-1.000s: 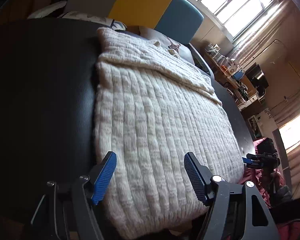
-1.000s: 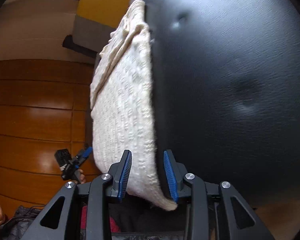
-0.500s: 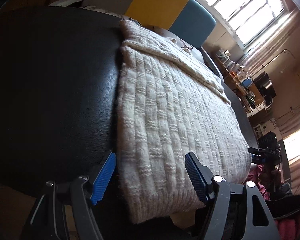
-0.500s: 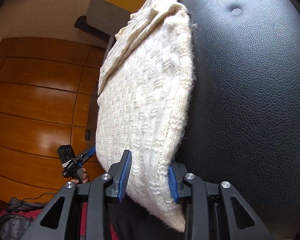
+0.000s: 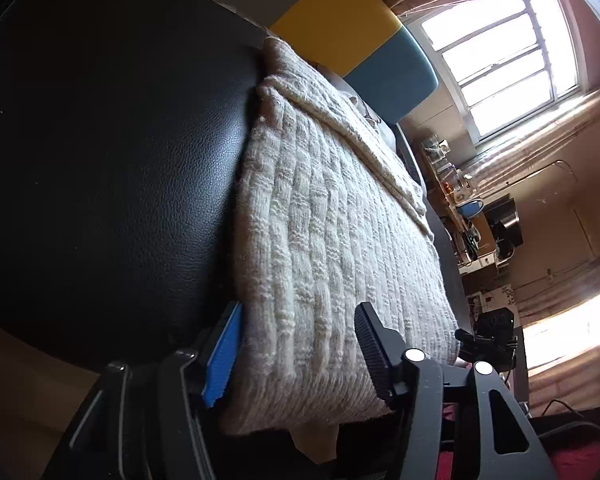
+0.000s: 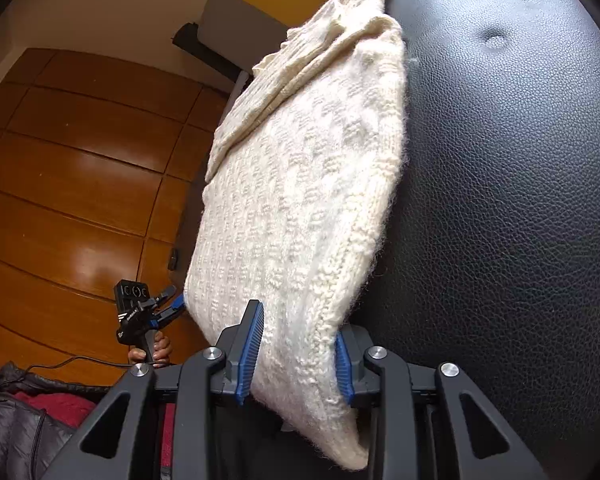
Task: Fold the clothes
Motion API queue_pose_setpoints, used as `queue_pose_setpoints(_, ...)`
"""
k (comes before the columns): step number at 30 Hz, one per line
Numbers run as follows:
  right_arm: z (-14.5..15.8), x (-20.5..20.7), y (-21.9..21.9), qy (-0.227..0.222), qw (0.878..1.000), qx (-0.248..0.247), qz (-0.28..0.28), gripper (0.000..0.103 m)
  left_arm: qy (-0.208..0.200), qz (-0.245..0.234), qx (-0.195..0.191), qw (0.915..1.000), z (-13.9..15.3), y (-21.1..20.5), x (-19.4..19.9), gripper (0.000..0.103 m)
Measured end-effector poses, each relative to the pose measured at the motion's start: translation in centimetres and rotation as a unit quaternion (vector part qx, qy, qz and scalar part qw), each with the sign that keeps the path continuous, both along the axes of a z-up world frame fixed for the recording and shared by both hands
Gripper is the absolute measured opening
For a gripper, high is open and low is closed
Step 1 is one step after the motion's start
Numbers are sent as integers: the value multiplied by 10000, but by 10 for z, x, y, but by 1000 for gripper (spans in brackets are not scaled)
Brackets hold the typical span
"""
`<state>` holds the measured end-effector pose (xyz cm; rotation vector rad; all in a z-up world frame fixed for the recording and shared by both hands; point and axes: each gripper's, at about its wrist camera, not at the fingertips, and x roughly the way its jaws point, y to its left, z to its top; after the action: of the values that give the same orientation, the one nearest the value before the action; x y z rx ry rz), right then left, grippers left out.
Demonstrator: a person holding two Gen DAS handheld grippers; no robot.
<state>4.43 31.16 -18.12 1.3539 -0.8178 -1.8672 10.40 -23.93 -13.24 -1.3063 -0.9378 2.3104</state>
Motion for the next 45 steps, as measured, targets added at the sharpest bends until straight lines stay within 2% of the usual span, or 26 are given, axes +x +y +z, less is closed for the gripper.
queue_pose_setpoints(2,1,0,-3,71,9999,62,68,31,19,-230,104,9997,-2,7,1,33)
queue_pose_setpoints(3,2,1,-5,147,9998,104,88,32,28,-389,121,9992,-2,14,0,31)
queue_pose_setpoints(4,4,3,-7,249,9995,153,98,33,37,-549,135,9984,-2,21,-1,31)
queue_pose_setpoints(11,7,8,-9,530,9982,221,170,33,-78,-451,151,9988,-6,18,-2,34)
queue_pose_setpoints(16,2,3,4,62,9999,41,109,33,-35,-554,105,9984,-2,28,-10,31)
queue_pose_setpoints(19,1,2,5,-51,9997,220,97,20,-55,-635,-72,9979,0,36,-13,30)
queue_pose_setpoints(20,0,3,6,-75,9994,325,80,12,-103,-605,-147,9980,-1,37,-14,25)
queue_pose_setpoints(22,0,6,7,-30,9990,436,101,12,-202,-541,-303,9979,-3,37,-16,14)
queue_pose_setpoints(28,-1,19,13,119,9993,294,-199,16,-382,-539,-375,9971,-4,36,-22,14)
queue_pose_setpoints(30,4,21,8,318,9985,446,17,19,-341,-560,-551,9963,-1,41,-22,15)
queue_pose_setpoints(31,3,20,8,266,9986,456,64,18,-318,-580,-615,9959,0,42,-22,15)
queue_pose_setpoints(32,2,19,8,152,9989,440,-4,12,-294,-601,-679,9954,1,44,-22,14)
queue_pose_setpoints(34,3,19,6,34,9990,451,-67,12,-262,-609,-777,9948,3,46,-22,12)
queue_pose_setpoints(37,7,24,-5,98,9985,504,180,11,-274,-593,-550,9963,4,42,-21,10)
queue_pose_setpoints(39,6,26,-10,56,9986,402,338,11,-164,-609,-181,9978,9,34,-18,10)
queue_pose_setpoints(41,6,28,-9,80,9989,226,397,11,-12,-634,201,9978,15,24,-13,10)
queue_pose_setpoints(45,12,28,-3,166,9991,-134,356,11,193,-710,605,9955,24,9,-5,10)
